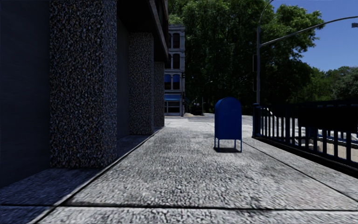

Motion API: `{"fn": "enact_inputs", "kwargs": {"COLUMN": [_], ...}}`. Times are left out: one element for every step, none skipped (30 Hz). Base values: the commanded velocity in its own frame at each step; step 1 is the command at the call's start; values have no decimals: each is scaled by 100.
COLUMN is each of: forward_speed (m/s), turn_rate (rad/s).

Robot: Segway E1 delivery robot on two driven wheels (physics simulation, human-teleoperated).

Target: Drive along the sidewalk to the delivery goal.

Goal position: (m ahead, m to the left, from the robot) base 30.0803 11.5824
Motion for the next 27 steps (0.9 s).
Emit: {"fn": "enact_inputs", "kwargs": {"forward_speed": [200,200,200,200,200,200,200,200,200,200,200,200,200,200,200,200,200,200,200,200,200,200,200,200,200,200,200], "turn_rate": [0,0,0,0,0,0,0,-1,-1,-5,-5,-21,-30,-32,-32,-29,0,0,0,0,0,0,0,0,0,0,0]}}
